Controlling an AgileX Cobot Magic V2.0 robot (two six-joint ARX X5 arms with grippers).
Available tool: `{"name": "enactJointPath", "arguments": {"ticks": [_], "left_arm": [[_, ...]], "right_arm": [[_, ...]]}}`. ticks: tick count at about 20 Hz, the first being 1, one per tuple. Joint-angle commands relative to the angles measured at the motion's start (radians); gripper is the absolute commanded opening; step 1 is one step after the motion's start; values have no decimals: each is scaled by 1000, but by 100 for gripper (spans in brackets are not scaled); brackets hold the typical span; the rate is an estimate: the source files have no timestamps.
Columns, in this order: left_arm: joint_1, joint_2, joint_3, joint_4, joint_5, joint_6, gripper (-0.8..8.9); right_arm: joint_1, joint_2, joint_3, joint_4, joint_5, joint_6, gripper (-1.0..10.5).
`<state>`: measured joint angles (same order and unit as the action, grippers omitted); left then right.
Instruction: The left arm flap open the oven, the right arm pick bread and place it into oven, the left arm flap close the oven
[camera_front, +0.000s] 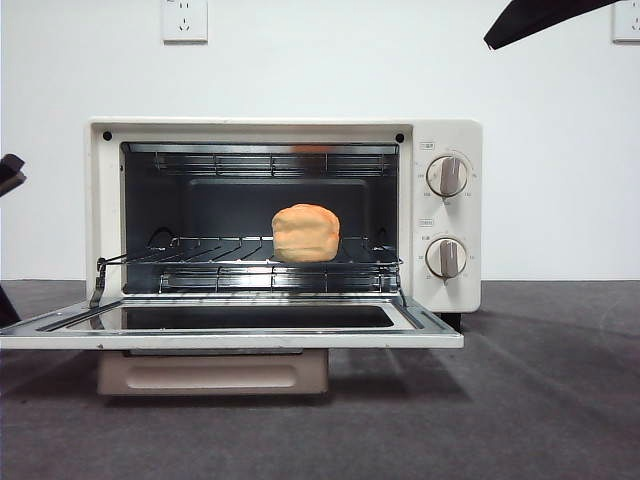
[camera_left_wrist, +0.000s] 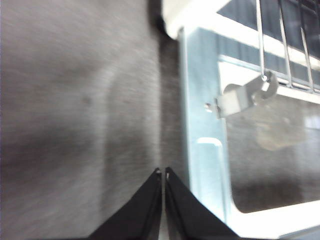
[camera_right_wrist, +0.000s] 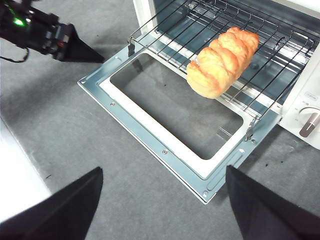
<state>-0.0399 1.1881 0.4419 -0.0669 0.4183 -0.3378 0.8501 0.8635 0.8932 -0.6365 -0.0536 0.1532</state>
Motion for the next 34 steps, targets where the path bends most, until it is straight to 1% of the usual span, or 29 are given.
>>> {"name": "enactJointPath", "arguments": {"ticks": [1, 5, 9, 11, 14, 20, 22, 25, 29, 32, 34], "left_arm": [[2, 51, 0, 46, 62, 14, 15], [2, 111, 0, 53, 80, 28, 15], [3, 126, 0, 64, 118, 35, 15], [4, 126, 0, 66, 156, 35, 15], [15, 126, 0, 90, 239, 29, 15], [48, 126, 0, 200, 348, -54, 15], [53, 126, 0, 243, 367, -82, 15], [59, 126, 0, 333, 369, -138, 15], [87, 125, 0, 516, 367, -226, 16], [120, 125, 0, 662, 342, -288, 15], [134, 125, 2, 712, 338, -306, 16]], "right_arm": [[10, 3, 7, 7, -3, -8, 389], [10, 3, 7, 7, -3, -8, 389], [10, 3, 7, 8, -2, -8, 388], [10, 3, 7, 8, -2, -8, 389], [10, 3, 7, 8, -2, -8, 388], [10, 3, 7, 8, -2, -8, 388], [10, 3, 7, 8, -2, -7, 388], [10, 3, 7, 8, -2, -3, 389], [10, 3, 7, 8, -2, 4, 389], [10, 3, 7, 8, -2, 10, 388], [10, 3, 7, 8, 1, 15, 388]]}}
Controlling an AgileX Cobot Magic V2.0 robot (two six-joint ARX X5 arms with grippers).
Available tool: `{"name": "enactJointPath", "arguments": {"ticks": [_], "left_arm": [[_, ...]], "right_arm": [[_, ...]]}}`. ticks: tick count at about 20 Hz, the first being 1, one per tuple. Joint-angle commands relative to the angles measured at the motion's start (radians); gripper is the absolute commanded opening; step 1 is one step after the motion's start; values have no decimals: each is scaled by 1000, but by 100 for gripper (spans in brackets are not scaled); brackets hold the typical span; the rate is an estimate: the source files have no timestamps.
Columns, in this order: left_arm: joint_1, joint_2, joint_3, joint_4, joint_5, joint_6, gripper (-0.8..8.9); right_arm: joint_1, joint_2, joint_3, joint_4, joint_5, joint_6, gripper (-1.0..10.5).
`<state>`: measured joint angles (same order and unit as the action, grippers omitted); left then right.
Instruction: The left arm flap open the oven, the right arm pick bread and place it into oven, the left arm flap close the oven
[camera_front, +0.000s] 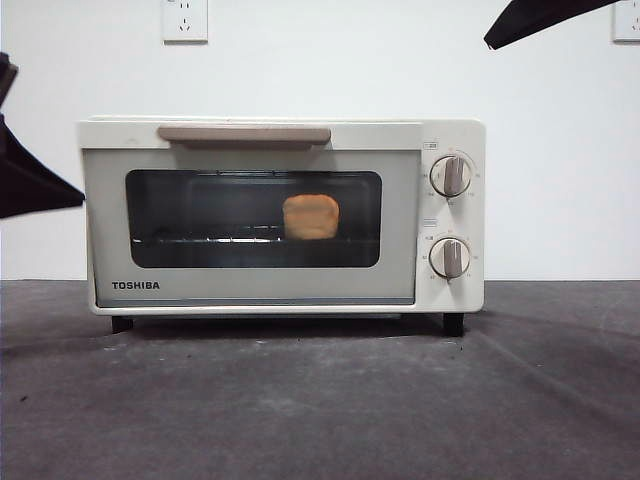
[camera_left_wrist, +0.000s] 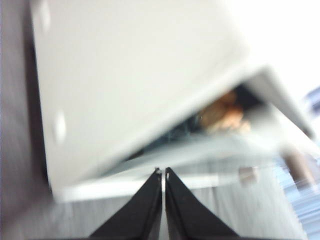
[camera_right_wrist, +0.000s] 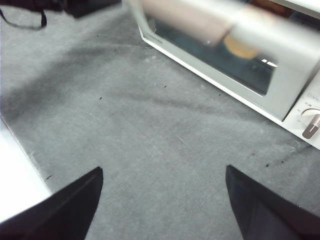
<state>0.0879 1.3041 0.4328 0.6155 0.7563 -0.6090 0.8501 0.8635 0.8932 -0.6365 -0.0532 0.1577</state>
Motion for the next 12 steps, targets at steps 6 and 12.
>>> {"name": "enactJointPath", "arguments": {"ticks": [6, 12], "left_arm": [[2, -1, 11, 16, 42, -39, 16], [-21, -174, 40, -275, -32, 96, 19]], "right_arm": [[10, 4, 7, 9, 2, 10, 389], [10, 4, 7, 26, 9, 10, 388]]}}
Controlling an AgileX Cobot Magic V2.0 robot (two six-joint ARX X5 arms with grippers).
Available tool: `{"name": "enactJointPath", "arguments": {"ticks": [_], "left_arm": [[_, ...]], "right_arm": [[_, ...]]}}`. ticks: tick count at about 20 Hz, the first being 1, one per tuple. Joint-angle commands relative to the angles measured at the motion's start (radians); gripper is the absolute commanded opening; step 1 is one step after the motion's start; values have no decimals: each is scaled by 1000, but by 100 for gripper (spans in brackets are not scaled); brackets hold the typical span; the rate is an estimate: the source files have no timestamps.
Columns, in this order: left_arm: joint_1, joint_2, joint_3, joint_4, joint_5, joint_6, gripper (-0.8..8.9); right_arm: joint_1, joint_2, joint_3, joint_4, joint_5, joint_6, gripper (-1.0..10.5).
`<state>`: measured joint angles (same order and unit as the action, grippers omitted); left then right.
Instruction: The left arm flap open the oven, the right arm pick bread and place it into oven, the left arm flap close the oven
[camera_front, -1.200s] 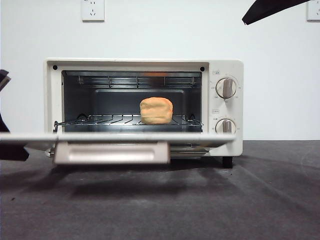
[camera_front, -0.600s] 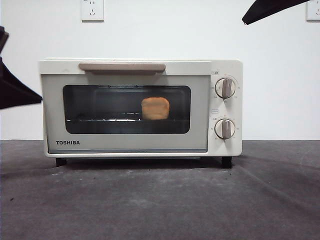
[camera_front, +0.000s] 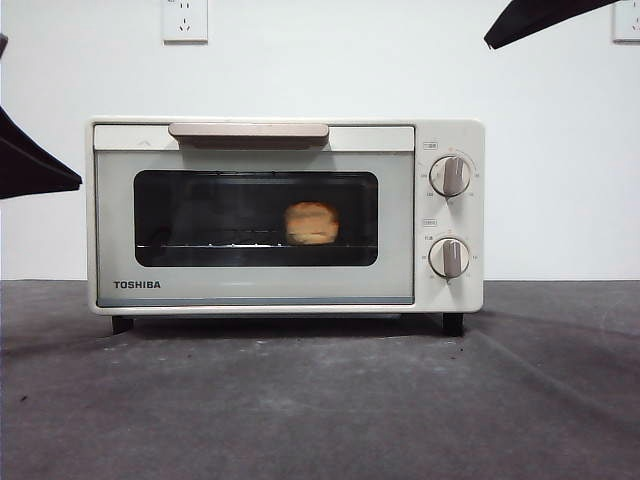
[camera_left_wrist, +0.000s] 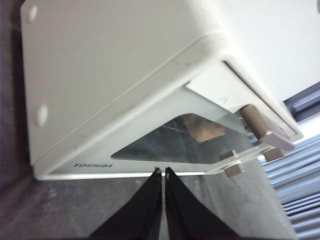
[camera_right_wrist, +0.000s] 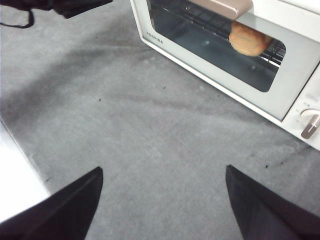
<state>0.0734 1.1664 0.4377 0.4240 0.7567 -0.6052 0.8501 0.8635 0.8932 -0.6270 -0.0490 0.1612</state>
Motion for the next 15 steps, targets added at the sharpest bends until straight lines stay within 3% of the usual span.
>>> {"name": "enactJointPath", "arguments": {"ticks": [1, 6, 12, 15], "left_arm": [[-13, -77, 61, -184, -67, 143, 19], [-88, -230, 256, -650, -264, 387, 18], [-224, -328, 474, -972, -376, 495, 18], [-280, -370, 525, -1059, -399, 519, 18]], "right_arm": [[10, 4, 7, 22, 5, 6, 388], [10, 11, 7, 73, 5, 6, 388], [10, 37, 7, 94, 27, 7, 388], [10, 45, 7, 114, 26, 8, 388]]}}
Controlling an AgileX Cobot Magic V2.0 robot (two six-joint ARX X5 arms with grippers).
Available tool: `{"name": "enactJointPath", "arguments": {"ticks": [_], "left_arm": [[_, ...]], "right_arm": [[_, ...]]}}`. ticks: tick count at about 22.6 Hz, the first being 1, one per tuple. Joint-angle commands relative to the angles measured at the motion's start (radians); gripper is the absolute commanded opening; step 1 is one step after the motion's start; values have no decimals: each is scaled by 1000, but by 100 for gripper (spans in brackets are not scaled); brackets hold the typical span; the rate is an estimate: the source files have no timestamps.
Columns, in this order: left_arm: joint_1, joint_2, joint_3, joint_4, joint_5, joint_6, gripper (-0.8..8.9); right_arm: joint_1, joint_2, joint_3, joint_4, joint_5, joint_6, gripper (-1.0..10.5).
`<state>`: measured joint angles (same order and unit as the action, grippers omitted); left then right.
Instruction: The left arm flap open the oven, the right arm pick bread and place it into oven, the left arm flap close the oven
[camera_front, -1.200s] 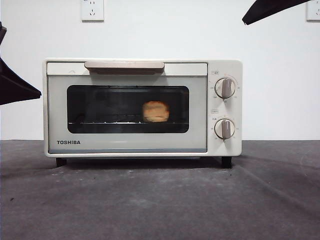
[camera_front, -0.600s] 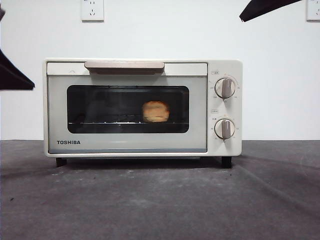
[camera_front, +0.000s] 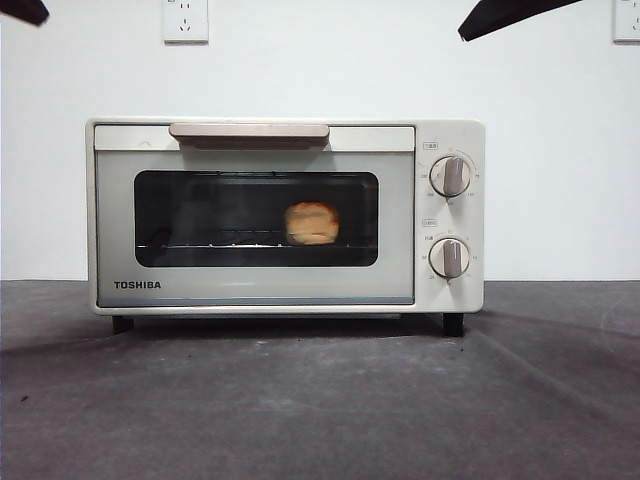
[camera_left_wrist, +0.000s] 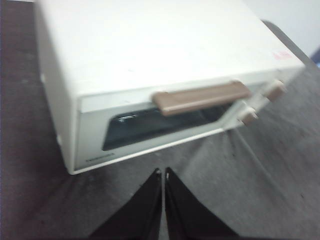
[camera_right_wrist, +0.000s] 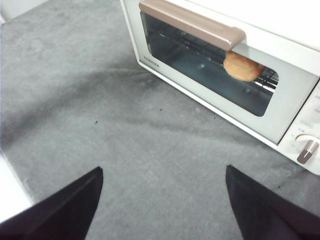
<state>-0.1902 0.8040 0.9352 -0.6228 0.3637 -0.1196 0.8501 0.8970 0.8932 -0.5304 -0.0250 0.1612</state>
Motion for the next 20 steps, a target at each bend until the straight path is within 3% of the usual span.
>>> {"name": "enactJointPath", "arguments": {"ticks": [1, 6, 12, 14, 17, 20], "left_arm": [[-28, -24, 30, -24, -6, 33, 17], [-47, -59, 30, -122, -6, 60, 17], [-47, -60, 30, -119, -6, 59, 18], [-47, -60, 30, -118, -6, 59, 19], [-47, -60, 30, -118, -6, 59, 19], [-47, -60, 30, -117, -6, 59, 19]], "right_arm": [[10, 12, 7, 21, 2, 8, 388], [10, 12, 7, 22, 3, 10, 388], [10, 12, 7, 22, 3, 10, 385], [10, 12, 7, 22, 3, 10, 297], [10, 12, 7, 22, 15, 9, 26], [10, 12, 7, 22, 64, 10, 8]]}}
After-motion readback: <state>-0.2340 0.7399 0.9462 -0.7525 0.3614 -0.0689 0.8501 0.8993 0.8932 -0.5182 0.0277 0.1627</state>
